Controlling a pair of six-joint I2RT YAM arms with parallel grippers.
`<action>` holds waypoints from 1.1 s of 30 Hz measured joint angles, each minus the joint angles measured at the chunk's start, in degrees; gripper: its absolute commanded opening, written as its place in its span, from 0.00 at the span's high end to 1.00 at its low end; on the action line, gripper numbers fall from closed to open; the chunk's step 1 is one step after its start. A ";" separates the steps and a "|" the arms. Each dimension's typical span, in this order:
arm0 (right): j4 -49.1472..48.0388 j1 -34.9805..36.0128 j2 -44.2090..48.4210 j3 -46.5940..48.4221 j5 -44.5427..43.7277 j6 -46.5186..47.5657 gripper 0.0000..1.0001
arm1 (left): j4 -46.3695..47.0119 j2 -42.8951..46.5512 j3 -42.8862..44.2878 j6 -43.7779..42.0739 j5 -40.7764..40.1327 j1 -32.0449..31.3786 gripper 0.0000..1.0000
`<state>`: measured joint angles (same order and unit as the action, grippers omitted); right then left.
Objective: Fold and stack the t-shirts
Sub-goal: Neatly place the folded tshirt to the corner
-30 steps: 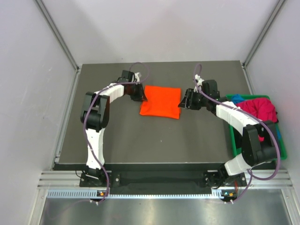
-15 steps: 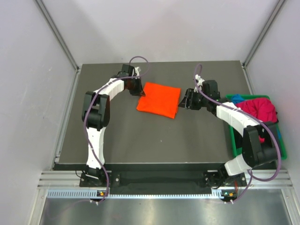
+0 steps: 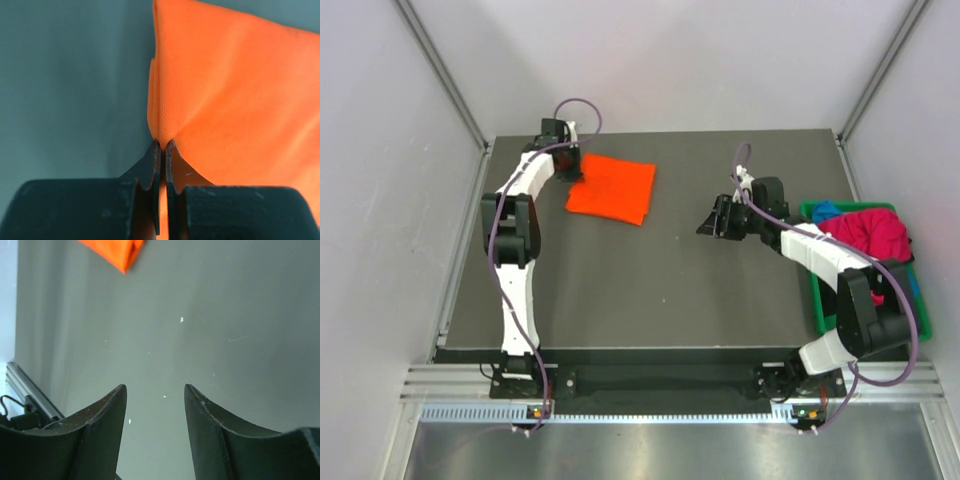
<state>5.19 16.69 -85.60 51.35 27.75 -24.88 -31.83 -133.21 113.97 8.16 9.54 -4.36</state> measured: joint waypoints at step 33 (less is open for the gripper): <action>-8.76 2.32 -8.07 2.40 5.77 -2.19 0.49 | 17.51 -11.87 8.83 -16.44 -4.50 22.05 1.00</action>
<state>-3.57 19.00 -93.67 53.76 33.52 -27.07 -14.33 -145.08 122.80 -8.27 5.04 17.69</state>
